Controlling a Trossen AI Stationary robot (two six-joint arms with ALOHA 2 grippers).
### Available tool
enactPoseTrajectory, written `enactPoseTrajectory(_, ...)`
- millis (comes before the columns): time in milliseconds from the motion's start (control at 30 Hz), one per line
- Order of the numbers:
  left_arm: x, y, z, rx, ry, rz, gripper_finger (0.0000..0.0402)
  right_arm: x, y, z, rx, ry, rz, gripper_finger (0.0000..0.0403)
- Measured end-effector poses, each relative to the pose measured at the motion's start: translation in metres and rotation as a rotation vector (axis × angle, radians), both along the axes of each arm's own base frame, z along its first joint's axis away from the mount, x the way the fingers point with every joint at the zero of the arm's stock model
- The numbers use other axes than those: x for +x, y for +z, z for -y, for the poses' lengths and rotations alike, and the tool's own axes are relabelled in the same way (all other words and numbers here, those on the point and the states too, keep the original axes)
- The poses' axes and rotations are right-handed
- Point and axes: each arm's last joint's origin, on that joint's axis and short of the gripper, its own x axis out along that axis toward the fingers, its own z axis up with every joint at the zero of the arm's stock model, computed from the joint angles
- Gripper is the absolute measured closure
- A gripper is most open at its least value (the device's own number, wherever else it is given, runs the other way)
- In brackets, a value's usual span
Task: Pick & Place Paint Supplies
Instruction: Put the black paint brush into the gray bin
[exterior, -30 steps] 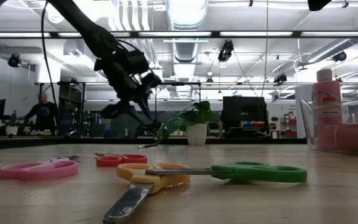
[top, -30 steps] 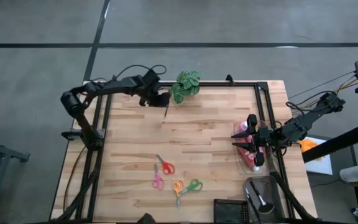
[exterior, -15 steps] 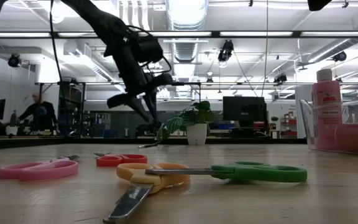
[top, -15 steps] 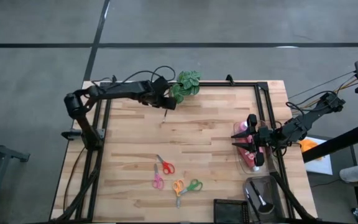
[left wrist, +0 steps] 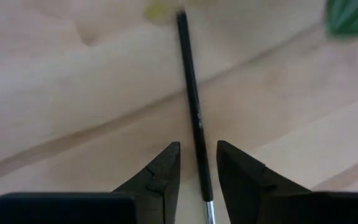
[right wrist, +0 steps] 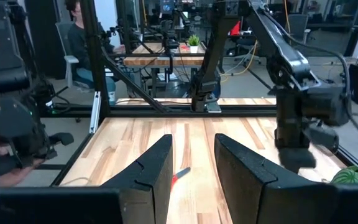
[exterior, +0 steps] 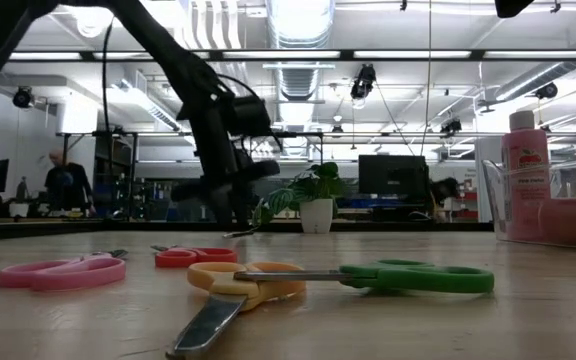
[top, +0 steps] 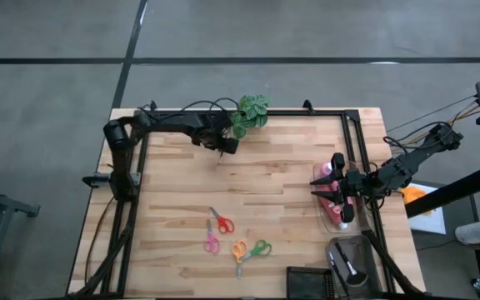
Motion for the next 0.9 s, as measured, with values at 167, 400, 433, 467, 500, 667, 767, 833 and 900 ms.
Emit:
enactPoseTrajectory(167, 0.003, -0.013, -0.001, -0.03, -0.022, -0.017, 0.0295, 0.0, 0.0, 0.0, -0.001, 0.0, -0.002, 0.0287)
enactPoseTrajectory(400, 0.002, -0.013, -0.001, -0.027, -0.067, -0.016, 0.0302, 0.001, -0.001, -0.001, -0.005, 0.0, -0.007, 0.0287)
enactPoseTrajectory(433, 0.002, -0.012, 0.0, -0.025, -0.067, -0.015, 0.0308, 0.001, -0.001, -0.001, -0.005, 0.0, -0.006, 0.0287)
enactPoseTrajectory(467, 0.002, -0.012, 0.0, -0.022, -0.069, -0.016, 0.0317, 0.001, -0.001, -0.001, -0.004, 0.0, -0.006, 0.0287)
enactPoseTrajectory(500, 0.002, -0.012, 0.0, -0.021, -0.068, -0.019, 0.0329, 0.001, -0.001, -0.001, -0.004, 0.0, -0.006, 0.0287)
enactPoseTrajectory(667, 0.001, -0.012, 0.0, -0.019, -0.066, -0.026, 0.0392, 0.001, -0.001, -0.001, -0.005, 0.0, -0.007, 0.0287)
enactPoseTrajectory(767, 0.002, -0.012, 0.0, -0.017, -0.067, -0.021, 0.039, 0.001, -0.001, -0.001, -0.004, 0.0, -0.007, 0.0287)
enactPoseTrajectory(833, 0.002, -0.012, -0.001, -0.017, -0.067, -0.021, 0.0393, 0.001, -0.001, -0.001, -0.005, 0.001, -0.007, 0.0287)
enactPoseTrajectory(900, 0.002, -0.012, -0.001, -0.017, -0.067, -0.02, 0.0398, 0.001, -0.001, -0.001, -0.005, 0.001, -0.007, 0.0287)
